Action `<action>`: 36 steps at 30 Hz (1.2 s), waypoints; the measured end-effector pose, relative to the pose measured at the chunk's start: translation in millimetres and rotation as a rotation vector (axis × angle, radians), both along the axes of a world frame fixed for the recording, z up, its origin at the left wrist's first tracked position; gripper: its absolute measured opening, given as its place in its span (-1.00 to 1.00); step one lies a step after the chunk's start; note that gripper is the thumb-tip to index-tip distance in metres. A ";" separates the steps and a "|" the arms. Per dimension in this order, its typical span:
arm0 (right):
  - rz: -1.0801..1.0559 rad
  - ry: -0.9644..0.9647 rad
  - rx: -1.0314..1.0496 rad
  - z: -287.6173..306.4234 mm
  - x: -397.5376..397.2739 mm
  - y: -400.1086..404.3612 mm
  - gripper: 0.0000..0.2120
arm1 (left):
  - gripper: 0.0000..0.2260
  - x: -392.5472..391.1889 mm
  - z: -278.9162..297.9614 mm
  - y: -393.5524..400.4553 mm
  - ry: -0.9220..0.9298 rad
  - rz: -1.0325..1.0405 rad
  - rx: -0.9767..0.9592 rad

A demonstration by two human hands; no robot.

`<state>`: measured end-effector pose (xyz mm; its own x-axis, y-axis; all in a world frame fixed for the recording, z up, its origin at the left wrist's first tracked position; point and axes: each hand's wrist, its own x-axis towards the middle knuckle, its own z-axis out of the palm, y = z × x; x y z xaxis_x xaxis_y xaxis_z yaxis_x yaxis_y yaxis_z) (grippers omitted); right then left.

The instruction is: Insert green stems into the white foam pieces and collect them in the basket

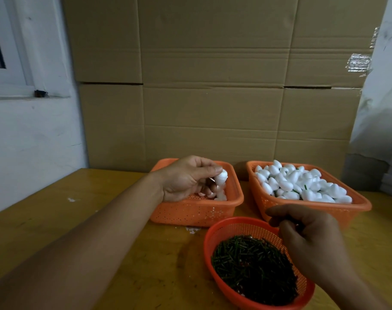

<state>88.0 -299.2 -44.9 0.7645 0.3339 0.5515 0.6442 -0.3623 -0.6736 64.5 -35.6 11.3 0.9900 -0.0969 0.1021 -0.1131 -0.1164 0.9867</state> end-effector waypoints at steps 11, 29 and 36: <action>0.058 -0.036 -0.238 -2.1 -7.1 3.6 -0.77 | -0.77 -61.5 -40.9 -61.5 -0.172 0.135 0.025; 0.183 -0.034 -0.919 -3.1 -11.1 20.0 -0.73 | -0.66 -75.3 -56.4 -59.5 0.074 -0.044 -0.492; 0.185 0.009 -1.021 -9.2 -11.8 32.8 -0.77 | -0.71 -75.0 -67.0 -71.7 -0.180 0.268 0.084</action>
